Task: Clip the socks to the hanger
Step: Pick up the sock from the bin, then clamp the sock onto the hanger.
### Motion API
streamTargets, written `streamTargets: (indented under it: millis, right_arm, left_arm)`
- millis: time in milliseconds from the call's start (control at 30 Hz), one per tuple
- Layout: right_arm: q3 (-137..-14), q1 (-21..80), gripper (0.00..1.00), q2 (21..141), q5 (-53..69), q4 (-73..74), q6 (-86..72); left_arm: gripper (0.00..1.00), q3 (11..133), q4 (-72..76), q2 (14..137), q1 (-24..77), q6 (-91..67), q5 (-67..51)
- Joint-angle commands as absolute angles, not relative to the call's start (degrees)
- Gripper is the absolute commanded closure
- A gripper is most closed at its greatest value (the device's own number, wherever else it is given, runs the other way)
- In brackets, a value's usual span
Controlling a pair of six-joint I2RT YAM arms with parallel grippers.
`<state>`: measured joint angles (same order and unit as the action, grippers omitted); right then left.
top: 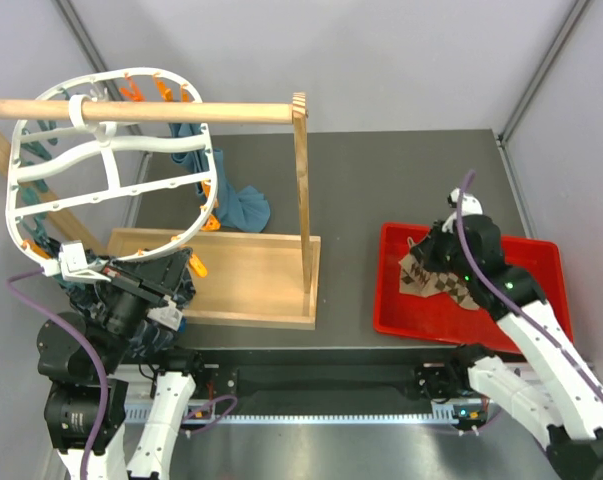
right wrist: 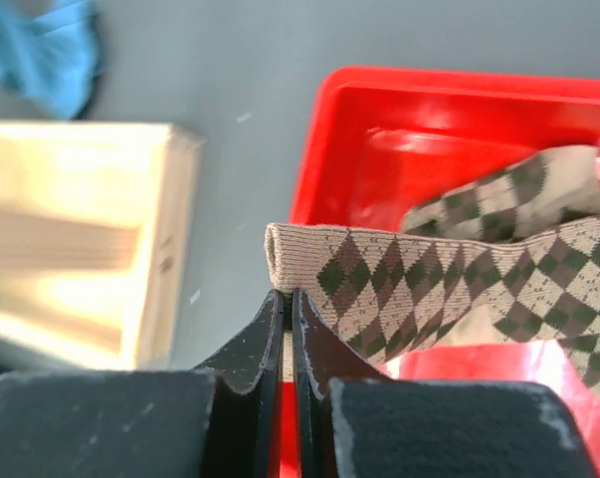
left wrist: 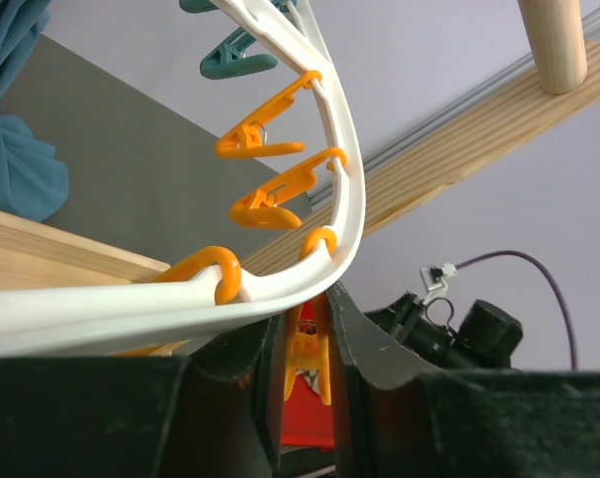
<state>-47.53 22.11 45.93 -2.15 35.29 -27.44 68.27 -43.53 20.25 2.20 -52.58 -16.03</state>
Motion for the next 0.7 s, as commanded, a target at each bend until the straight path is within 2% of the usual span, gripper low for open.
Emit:
streamTargets:
  millis: [0,167,433,667]
  right_arm:
    - [-50.35,23.81,1.0,40.62,4.56,39.81,-26.28]
    - [-52.29,31.1,1.0,38.14,10.28,39.9,-28.38]
    - [-55.37,52.17,1.0,40.42,4.49,34.21,-31.28]
    - [-57.48,63.44,1.0,47.19,0.89,22.44,-35.15]
  left_arm:
    - [1.0,68.55,-45.97,19.77,2.55,-52.29,-20.92]
    - [1.0,68.55,-45.62,19.95,2.55,-52.47,-21.09]
    - [1.0,68.73,-45.26,20.13,2.55,-52.91,-21.09]
    - [1.0,68.55,-45.44,20.21,2.55,-52.65,-20.92]
